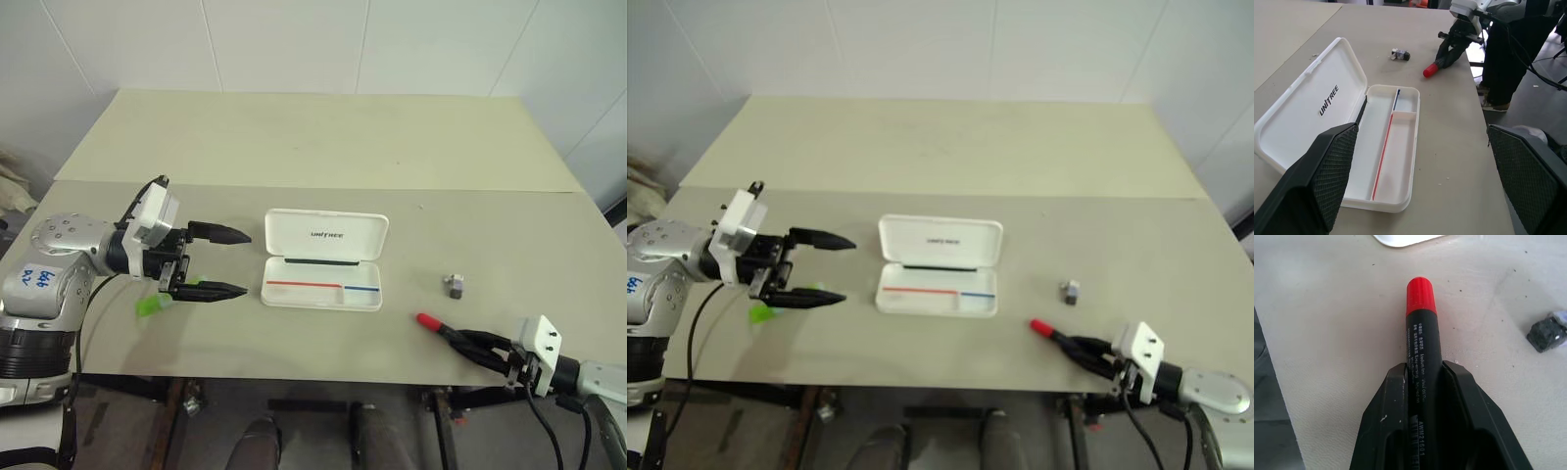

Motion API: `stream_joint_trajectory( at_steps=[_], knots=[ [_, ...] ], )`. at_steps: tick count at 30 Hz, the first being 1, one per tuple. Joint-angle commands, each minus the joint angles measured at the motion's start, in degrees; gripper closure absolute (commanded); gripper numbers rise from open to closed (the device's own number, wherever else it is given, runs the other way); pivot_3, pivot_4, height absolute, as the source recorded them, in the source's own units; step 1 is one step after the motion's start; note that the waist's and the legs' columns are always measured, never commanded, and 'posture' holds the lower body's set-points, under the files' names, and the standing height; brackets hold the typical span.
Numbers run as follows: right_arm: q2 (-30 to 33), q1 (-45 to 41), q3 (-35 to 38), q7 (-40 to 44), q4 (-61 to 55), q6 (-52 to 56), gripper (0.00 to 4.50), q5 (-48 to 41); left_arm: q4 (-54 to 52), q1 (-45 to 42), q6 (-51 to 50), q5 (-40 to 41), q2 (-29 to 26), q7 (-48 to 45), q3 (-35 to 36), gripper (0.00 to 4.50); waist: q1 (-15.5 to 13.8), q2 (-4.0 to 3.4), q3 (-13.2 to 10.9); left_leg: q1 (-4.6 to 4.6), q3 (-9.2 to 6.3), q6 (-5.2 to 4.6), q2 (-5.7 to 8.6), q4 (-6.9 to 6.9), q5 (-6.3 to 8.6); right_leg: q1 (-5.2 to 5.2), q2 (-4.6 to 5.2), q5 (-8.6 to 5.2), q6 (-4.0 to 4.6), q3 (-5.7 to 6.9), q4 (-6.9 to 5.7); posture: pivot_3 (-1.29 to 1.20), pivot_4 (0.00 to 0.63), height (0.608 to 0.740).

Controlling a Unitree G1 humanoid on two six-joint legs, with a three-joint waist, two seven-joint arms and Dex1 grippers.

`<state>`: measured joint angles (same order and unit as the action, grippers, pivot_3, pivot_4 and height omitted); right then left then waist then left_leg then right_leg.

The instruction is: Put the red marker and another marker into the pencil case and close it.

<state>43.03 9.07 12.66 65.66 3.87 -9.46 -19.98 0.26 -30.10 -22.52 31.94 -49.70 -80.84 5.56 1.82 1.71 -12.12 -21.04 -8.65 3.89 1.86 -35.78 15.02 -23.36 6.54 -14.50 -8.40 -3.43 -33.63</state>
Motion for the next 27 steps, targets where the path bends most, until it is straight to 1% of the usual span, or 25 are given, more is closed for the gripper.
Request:
stream_joint_trajectory(
  at_steps=[1, 5, 9, 11, 12, 13, 15, 18, 22, 27],
  knots=[
    [1.31, -4.38, -3.08, 1.67, 0.4, -0.84, 3.87, 2.07, 3.39, 0.11, 6.06, -2.73, -1.11, -0.93, 1.58, 0.0, 0.35, 0.01, -0.01, 0.02, 0.04, 0.0, -0.04, -0.06, 0.0, 0.01, -0.04, 0.04, 0.04, -0.01, -0.01, 0.0, 0.15, 0.74],
    [0.98, -12.42, -4.4, 1.77, -0.95, 2.02, 3.87, -0.02, 6.27, 0.05, 10.12, -4.06, -1.11, -0.78, 2.35, 0.0, 0.77, -0.08, -0.07, -0.04, 0.08, 0.01, -0.21, -0.26, -0.04, 0.01, -0.2, 0.3, 0.17, -0.05, 0.0, 0.0, 0.15, 0.74],
    [-0.93, -25.27, -10.96, 3.83, -2.83, 4.34, 3.87, 0.98, 6.75, 2.37, 11.44, -4.06, -1.34, -0.32, 3.54, 0.0, 1.21, -0.16, -0.12, -0.03, 0.12, 0.01, -0.26, -0.24, -0.06, -0.02, -0.23, 0.32, 0.18, -0.07, -0.05, 0.0, 0.15, 0.74],
    [-2.57, -30.04, -13.99, 4.27, -2.76, 5.18, 3.87, 1.98, 6.94, 3.11, 11.75, -4.17, -1.25, 0.38, 4.04, 0.0, 1.3, -0.16, -0.12, -0.06, 0.13, 0.04, -0.34, -0.19, -0.06, -0.12, -0.28, 0.33, 0.16, -0.08, -0.08, 0.0, 0.15, 0.74],
    [-3.83, -32.71, -15.74, 4.34, -2.53, 5.69, 3.87, 2.56, 6.74, 3.63, 11.79, -4.08, -1.17, 0.85, 4.41, 0.0, 1.22, -0.16, -0.12, -0.08, 0.13, 0.06, -0.39, -0.16, -0.05, -0.19, -0.32, 0.43, -0.04, -0.07, -0.13, 0.0, 0.15, 0.74],
    [-5.02, -35.04, -17.2, 3.9, -2.27, 6.42, 3.87, 3.24, 6.42, 4.12, 11.75, -3.96, -1.08, 1.3, 4.76, 0.0, 1.21, -0.17, -0.12, -0.11, 0.12, 0.08, -0.43, -0.1, -0.04, -0.25, -0.35, 0.66, -0.48, -0.05, -0.16, 0.0, 0.15, 0.74],
    [-7.46, -39.05, -19.69, 3.04, -1.59, 7.4, 3.87, 4.45, 5.53, 5.08, 11.63, -3.69, -1.07, 1.89, 5.25, 0.0, 1.02, -0.17, -0.12, -0.13, 0.11, 0.13, -0.51, 0.03, -0.01, -0.34, -0.43, 0.7, -0.57, -0.03, -0.16, 0.0, 0.15, 0.74],
    [-10.86, -42.92, -22.11, 2.56, -0.8, 8.82, 3.87, 5.16, 4.29, 6.23, 11.28, -3.3, -1.14, 2.76, 5.9, 0.0, 0.74, -0.18, -0.13, -0.18, 0.1, 0.21, -0.52, 0.18, 0.02, -0.45, -0.43, 0.7, -0.57, -0.03, -0.16, 0.0, 0.15, 0.74],
    [-15.45, -47.47, -26.66, 1.59, 2.16, 8.09, 3.87, 9.16, 2.55, 8.16, 10.77, -2.82, -1.1, 4.3, 7.17, 0.0, 0.71, -0.19, -0.13, -0.22, 0.12, 0.32, -0.55, 0.27, 0.09, -0.54, -0.44, 0.69, -0.55, -0.03, -0.12, 0.0, 0.15, 0.74],
    [-18.48, -49.9, -28.18, 0.65, 5.61, 6.78, 3.87, 11.1, -0.36, 10.3, 9.43, -2.01, -1.07, 6.03, 8.41, 0.0, 0.68, -0.19, -0.13, -0.24, 0.15, 0.32, -0.59, 0.44, 0.09, -0.65, -0.47, 0.64, -0.49, -0.03, -0.13, 0.0, 0.15, 0.74]
  ],
)
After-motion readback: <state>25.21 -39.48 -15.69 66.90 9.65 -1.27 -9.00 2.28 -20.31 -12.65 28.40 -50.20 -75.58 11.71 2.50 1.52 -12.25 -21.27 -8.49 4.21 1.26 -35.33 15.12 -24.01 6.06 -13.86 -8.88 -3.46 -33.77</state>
